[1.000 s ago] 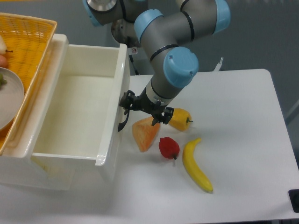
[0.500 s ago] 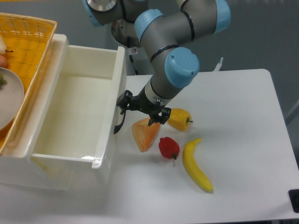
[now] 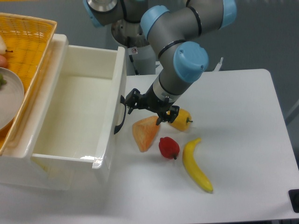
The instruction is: Slide the top white drawer open
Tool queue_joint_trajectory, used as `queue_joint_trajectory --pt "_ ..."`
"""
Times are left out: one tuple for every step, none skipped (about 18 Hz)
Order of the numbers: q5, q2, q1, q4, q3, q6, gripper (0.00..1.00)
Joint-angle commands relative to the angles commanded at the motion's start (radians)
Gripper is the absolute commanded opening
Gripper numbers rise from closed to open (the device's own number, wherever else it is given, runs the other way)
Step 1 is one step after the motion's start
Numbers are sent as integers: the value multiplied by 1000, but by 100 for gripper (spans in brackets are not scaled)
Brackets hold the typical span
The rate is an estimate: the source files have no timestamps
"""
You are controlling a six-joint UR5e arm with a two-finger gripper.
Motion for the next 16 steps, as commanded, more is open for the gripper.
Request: queue_joint_trajectory --pt "2 2 3 15 0 25 100" --pt "5 2 6 18 0 46 100" --pt "17 2 5 20 0 77 100" --pt "35 3 5 25 0 117 100" --pt "55 6 3 31 -2 159 100" --pt "75 8 2 32 -3 192 100" --pt "92 8 0 37 -3 218 100" --pt "104 8 -3 52 -5 235 100" --pt "115 8 -3 63 -6 250 100" --pt "118 6 -5 66 -8 266 100" --pt "118 5 -5 66 -9 289 100" --pt "120 2 -3 66 -9 310 100" --pt "120 -2 -3 68 -11 327 100" --pt "121 -8 -2 69 -11 336 100" --pt "130 -11 0 74 -12 341 100" --pt "141 -17 2 80 -12 344 100"
